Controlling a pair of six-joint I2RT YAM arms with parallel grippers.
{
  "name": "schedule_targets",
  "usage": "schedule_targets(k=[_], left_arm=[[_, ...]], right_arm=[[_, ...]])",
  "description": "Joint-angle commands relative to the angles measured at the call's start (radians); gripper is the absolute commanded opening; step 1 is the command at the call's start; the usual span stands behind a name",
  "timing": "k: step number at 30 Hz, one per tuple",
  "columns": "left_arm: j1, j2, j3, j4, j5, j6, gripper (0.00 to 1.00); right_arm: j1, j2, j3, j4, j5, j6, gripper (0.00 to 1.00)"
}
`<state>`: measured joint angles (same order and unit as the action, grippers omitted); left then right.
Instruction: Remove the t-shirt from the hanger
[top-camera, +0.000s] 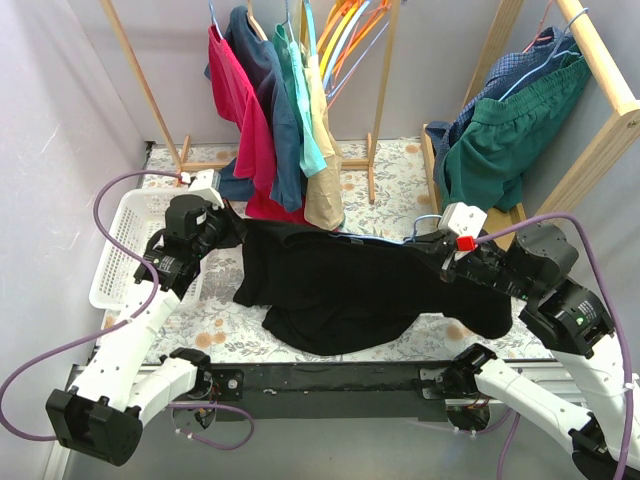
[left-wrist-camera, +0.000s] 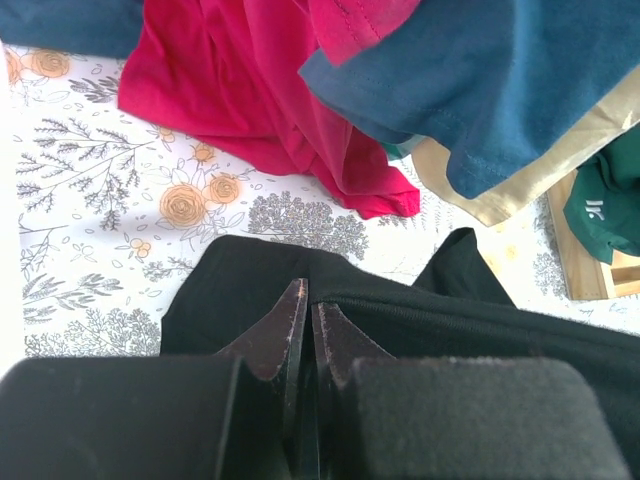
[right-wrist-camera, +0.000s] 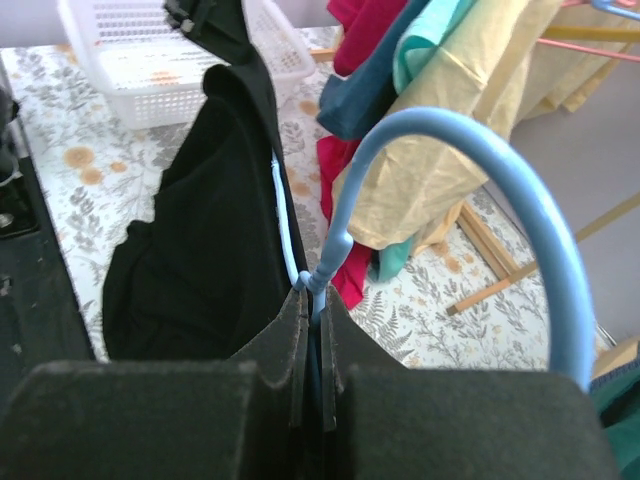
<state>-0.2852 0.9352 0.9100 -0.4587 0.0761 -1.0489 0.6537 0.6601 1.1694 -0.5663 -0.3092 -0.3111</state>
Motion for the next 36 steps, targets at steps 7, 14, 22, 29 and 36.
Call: schedule_targets(k=[7, 14, 22, 29, 36], left_arm=[[0.027, 0.116, 0.101, -0.026, -0.095, 0.001, 0.00], [0.027, 0.097, 0.064, -0.029, -0.078, -0.010, 0.00], [0.029, 0.057, -0.052, -0.043, 0.014, -0.042, 0.00], [0.029, 0.079, -0.014, -0.069, 0.041, -0.017, 0.37], [0.029, 0.025, 0.118, -0.138, 0.002, 0.046, 0.66]], right_arm=[[-0.006, 0.035, 0.145, -0.087, -0.277, -0.048, 0.01], [-0.006, -0.014, 0.098, 0.014, -0.159, -0.022, 0.01], [-0.006, -0.045, 0.027, 0.229, -0.057, 0.062, 0.01], [-0.005, 0.030, -0.045, 0.292, -0.140, 0.126, 0.01], [-0.005, 0.140, -0.062, 0.203, -0.139, 0.101, 0.01]])
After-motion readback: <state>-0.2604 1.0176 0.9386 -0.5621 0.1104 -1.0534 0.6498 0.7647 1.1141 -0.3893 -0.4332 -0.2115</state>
